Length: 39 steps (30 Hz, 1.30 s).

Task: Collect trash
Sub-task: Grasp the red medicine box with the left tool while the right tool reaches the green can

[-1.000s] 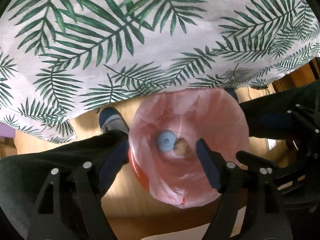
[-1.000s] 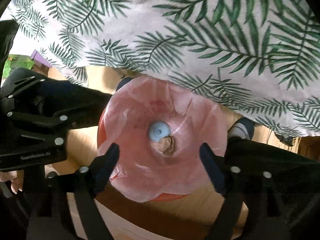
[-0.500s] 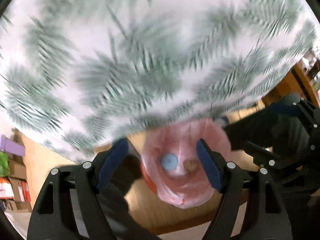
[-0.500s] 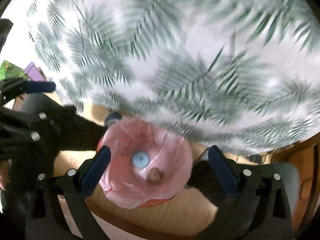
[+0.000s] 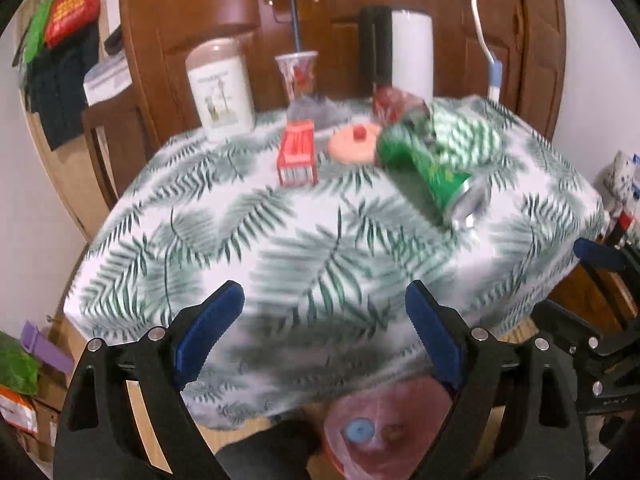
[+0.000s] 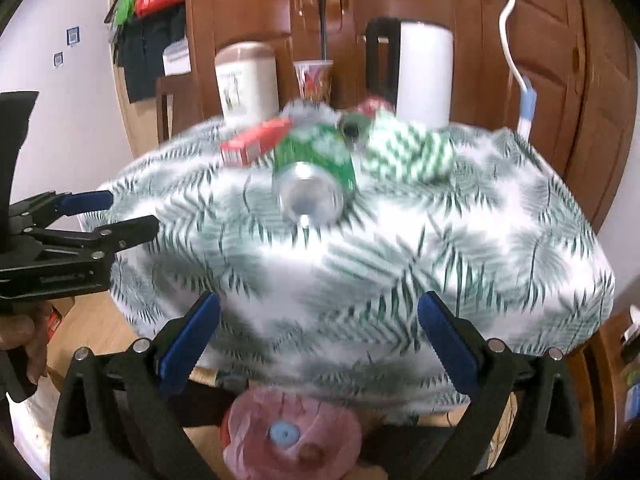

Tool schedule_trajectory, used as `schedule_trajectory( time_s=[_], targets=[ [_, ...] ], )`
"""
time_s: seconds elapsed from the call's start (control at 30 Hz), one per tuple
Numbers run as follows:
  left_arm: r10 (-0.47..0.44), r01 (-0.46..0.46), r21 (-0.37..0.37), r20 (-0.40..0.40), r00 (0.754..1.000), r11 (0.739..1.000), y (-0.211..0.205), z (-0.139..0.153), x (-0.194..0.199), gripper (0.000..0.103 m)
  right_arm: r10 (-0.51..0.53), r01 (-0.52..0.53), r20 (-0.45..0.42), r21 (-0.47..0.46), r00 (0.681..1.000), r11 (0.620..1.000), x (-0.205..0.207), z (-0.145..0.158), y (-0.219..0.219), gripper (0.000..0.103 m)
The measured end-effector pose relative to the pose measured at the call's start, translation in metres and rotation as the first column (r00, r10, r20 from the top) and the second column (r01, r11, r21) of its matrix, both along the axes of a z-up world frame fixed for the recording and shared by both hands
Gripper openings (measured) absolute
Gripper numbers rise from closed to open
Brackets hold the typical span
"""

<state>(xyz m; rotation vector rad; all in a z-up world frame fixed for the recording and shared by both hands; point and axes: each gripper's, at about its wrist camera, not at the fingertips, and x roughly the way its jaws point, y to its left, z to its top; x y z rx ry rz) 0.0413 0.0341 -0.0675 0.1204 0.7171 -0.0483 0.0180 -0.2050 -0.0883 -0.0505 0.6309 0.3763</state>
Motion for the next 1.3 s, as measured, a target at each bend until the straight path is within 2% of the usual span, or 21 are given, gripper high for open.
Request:
schedule_trajectory(
  time_s=[0.1,0.4,0.67,0.97,1.03,1.13,1.23,1.27,1.3],
  targets=[
    [0.0,0.0,0.0,0.022,1.0,1.0,-0.002,0.011,0.011,0.097,-0.007,0.007,0.027,0.015,1.0,1.0,0.008,0.013,0.005,0.098],
    [0.01,-0.01,-0.002,0.023,1.0,1.0,0.004,0.015,0.065,0.097,-0.039,0.04,0.056,-0.004,0.998,0.999,0.033,0.026,0.02,0.098],
    [0.041,-0.042,-0.013,-0.022,0.999,0.999,0.013,-0.004,0.136,0.097,-0.064,0.064,0.028,-0.018,0.998,0.998,0.057,0.017,0.026,0.098],
    [0.054,-0.054,0.002,-0.075,0.996,0.999,0.011,-0.02,0.176,0.086,-0.066,0.066,0.011,-0.03,0.998,0.997,0.071,0.008,0.028,0.098],
    [0.059,-0.058,0.013,-0.07,0.996,0.998,0.011,-0.019,0.179,0.086,-0.065,0.065,0.009,-0.03,0.998,0.997,0.072,0.007,0.029,0.098],
    [0.057,-0.055,0.017,-0.105,0.993,0.998,0.011,-0.022,0.189,0.085,-0.062,0.062,0.008,-0.032,0.998,0.998,0.073,0.007,0.031,0.098],
    [0.054,-0.051,0.026,-0.132,0.99,0.998,0.009,-0.027,0.195,0.067,-0.063,0.064,0.013,-0.033,0.998,0.997,0.074,0.007,0.031,0.098],
    [0.049,-0.046,0.023,-0.151,0.987,0.999,0.009,-0.029,0.197,0.051,-0.064,0.065,0.015,-0.036,0.998,0.997,0.074,0.007,0.032,0.098],
    [0.044,-0.042,0.017,-0.164,0.985,0.999,0.009,-0.032,0.198,0.048,-0.065,0.066,0.015,-0.035,0.998,0.997,0.075,0.008,0.032,0.098]
  ],
)
